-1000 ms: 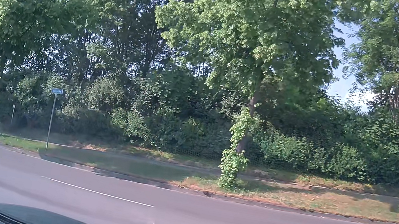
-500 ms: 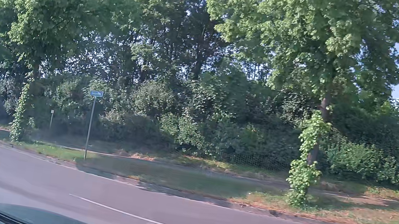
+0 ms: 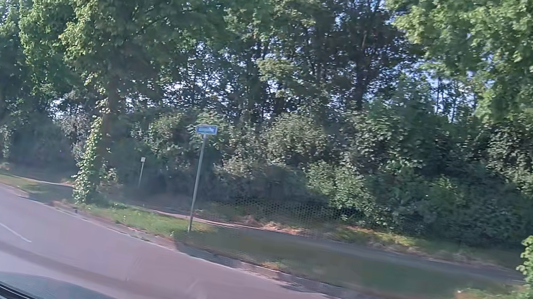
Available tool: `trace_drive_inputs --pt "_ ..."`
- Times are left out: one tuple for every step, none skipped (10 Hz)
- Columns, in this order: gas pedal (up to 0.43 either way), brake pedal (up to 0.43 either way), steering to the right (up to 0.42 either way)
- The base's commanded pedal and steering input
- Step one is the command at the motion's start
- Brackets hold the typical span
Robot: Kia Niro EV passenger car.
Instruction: Follow the waypoints while adhering to traffic rules and regulations
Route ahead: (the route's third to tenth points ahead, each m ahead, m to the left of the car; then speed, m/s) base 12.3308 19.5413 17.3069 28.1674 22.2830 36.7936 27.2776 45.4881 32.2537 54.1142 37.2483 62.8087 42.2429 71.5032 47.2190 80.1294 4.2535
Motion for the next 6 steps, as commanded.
trace_drive_inputs --pt "0.311 0.018 -0.427" --pt "0.311 0.018 -0.404" --pt "0.319 0.018 -0.395" --pt "0.319 0.018 -0.398" --pt "0.319 0.018 -0.406" --pt "0.319 0.012 -0.412"
